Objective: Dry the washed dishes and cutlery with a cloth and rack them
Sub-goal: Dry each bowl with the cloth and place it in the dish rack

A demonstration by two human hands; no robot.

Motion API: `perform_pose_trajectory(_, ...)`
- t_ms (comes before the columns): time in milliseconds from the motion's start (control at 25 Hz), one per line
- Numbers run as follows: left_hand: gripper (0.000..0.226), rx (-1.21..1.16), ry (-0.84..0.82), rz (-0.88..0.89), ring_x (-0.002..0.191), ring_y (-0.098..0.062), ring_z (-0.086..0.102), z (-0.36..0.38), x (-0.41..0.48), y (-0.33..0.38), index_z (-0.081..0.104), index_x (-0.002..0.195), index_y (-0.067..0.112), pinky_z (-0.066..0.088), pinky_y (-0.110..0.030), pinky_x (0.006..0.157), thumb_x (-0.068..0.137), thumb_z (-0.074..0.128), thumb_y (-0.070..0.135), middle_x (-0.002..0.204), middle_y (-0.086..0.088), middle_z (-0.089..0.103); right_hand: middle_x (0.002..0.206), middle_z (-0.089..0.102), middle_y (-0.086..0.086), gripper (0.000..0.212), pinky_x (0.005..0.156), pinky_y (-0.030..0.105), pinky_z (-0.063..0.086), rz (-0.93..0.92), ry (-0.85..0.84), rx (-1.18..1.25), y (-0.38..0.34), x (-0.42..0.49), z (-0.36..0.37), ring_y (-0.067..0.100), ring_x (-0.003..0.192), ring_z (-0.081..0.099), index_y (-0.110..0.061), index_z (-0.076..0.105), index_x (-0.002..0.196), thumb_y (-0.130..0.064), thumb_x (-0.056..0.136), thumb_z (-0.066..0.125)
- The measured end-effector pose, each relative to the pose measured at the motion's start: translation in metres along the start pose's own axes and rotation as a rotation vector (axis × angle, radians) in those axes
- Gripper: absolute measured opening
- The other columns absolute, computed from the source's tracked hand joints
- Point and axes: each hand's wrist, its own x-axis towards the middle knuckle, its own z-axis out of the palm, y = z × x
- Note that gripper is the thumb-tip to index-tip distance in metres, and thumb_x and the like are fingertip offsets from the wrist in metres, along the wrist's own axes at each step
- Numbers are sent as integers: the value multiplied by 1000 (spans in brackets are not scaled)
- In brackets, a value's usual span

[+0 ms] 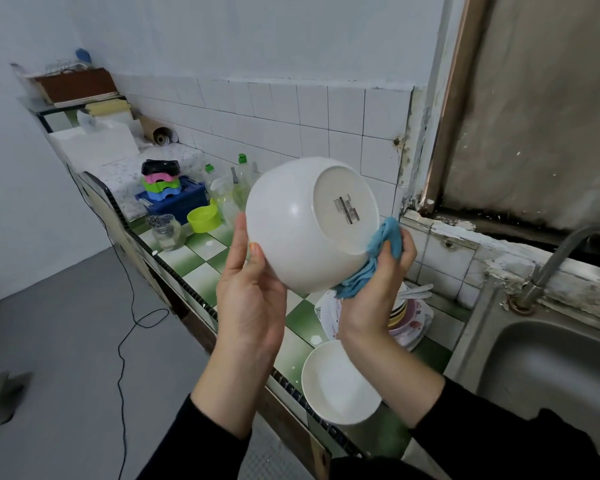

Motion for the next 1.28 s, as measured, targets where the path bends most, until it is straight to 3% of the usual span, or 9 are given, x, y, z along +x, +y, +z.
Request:
perform_pose_trajectory(120,43,126,-65,0,97,0,66,-6,3,6,51,129,25,46,-37,102,101,31,-1,105,22,70,122,58,-3,26,83,35,54,1,-26,-21,0,-3,-6,15,107,61,-44,55,109,-39,84,49)
perform_pose_trajectory(280,42,359,-166,39,125,-10,53,-18,4,17,60,118,23,42,-31,106,97,37,-5,118,19,67,83,67,-13,12,68,26,45,38,-128,-193,-27,52,1,4,77,60,-29,66,87,-27,91,55)
perform_pose_trajectory(520,41,500,-203,179,120,-5,57,-19,-1,1,73,104,27,42,-21,103,91,51,-5,113,13,70,101,66,-14,12,87,24,48,-429,-455,-477,-21,40,-9,3,98,60,-35,65,96,-34,84,63)
perform_pose_trajectory(680,42,538,-269,225,119,-1,56,-21,0,0,71,103,39,41,-17,102,81,58,6,111,18,69,85,67,-16,17,81,29,45,-53,-265,-453,-35,71,4,3,84,59,-31,69,80,-20,90,61)
perform_pose_trajectory(760,42,599,-277,273,119,-1,56,-18,-1,-4,73,99,45,40,-18,102,81,55,11,112,19,69,92,68,-12,7,79,26,47,-207,-365,-540,-37,64,5,5,87,60,-32,69,87,-30,86,62)
perform_pose_trajectory(840,42,606,-261,291,121,-8,56,-20,2,-7,73,100,45,38,-27,107,82,55,11,112,15,70,104,64,0,20,83,23,48,-552,-554,-708,-32,44,1,10,95,60,-27,70,100,-35,84,62)
perform_pose_trajectory(920,39,549,-247,257,122,-16,55,-23,6,-6,74,101,41,34,-37,113,81,58,12,113,8,71,107,62,2,24,85,21,47,-679,-630,-733,-29,43,-3,12,97,60,-25,70,105,-33,84,61)
perform_pose_trajectory(1080,35,464,-183,181,112,-8,61,-24,6,-12,76,98,33,43,-26,102,83,63,4,112,7,71,97,67,-19,21,82,24,45,-214,-448,-631,-35,70,7,3,92,60,-39,68,93,-37,78,54)
perform_pose_trajectory(1280,34,326,-66,88,97,-8,67,-16,6,-12,66,110,10,55,-22,83,91,46,-10,103,5,73,116,59,14,30,98,33,44,-912,-698,-905,-13,29,-11,29,108,56,-25,69,111,-32,85,58)
